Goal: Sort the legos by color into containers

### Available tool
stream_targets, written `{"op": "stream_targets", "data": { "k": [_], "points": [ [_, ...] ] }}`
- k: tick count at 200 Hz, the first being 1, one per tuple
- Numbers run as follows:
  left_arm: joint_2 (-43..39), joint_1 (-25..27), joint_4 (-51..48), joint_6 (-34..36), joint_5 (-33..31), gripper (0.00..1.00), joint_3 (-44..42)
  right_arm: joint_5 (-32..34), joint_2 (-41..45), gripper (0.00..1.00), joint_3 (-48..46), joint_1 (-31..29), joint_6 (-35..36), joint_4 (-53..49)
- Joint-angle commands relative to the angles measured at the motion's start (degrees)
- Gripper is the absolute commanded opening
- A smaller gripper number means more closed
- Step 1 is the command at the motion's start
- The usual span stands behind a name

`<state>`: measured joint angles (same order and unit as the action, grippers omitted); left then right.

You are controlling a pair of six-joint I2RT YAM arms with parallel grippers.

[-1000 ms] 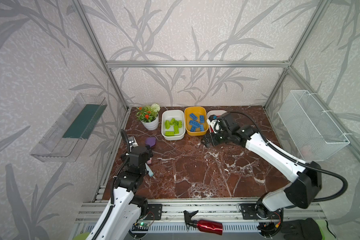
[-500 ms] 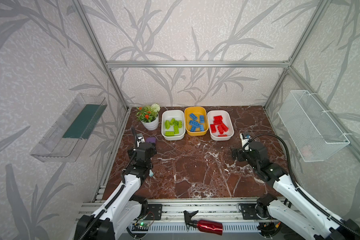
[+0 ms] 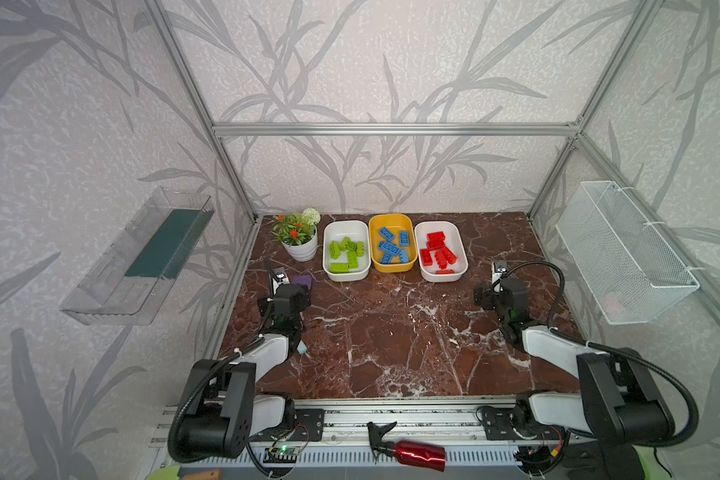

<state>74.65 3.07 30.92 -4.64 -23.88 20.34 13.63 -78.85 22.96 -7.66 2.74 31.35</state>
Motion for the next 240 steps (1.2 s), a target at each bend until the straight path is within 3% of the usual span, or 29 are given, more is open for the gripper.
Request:
{"op": "stream_targets", "data": {
  "k": [1,33,50,69,83,98,240],
  "points": [
    [2.15,-1.66,6.95,0.38,3.95,0.99,2.04,-5.81,-2.87,0.99,0.19,1.18,0.91,12.71],
    [9.77,-2.33,17.14,-0.65,6.30,0.99,0.52,-11.72,-12.79,0.99,-1.79,1.88,1.34,26.79],
    [12.71,-2.19,17.48,0.82,8.40,0.97,2.07,-13.57,-9.93,0.99,-0.23,2.68,0.83,18.71],
    [12.58,-2.61,14.93,0.53,9.26,0.97,3.21,-14.96,-12.52,0.99,-2.00,3.33,0.44,26.61],
    [12.53,-2.59,14.64,0.55,9.32,0.97,3.23,-15.03,-11.08,0.99,-1.08,3.53,0.34,22.04],
    [12.53,-2.54,14.47,0.42,9.38,0.98,3.31,-15.16,-12.35,0.99,-1.86,3.51,0.42,26.15],
    [12.38,-2.59,14.30,0.43,9.38,0.99,3.30,-15.47,-11.89,0.99,-1.58,3.52,0.49,24.90]
  ]
}}
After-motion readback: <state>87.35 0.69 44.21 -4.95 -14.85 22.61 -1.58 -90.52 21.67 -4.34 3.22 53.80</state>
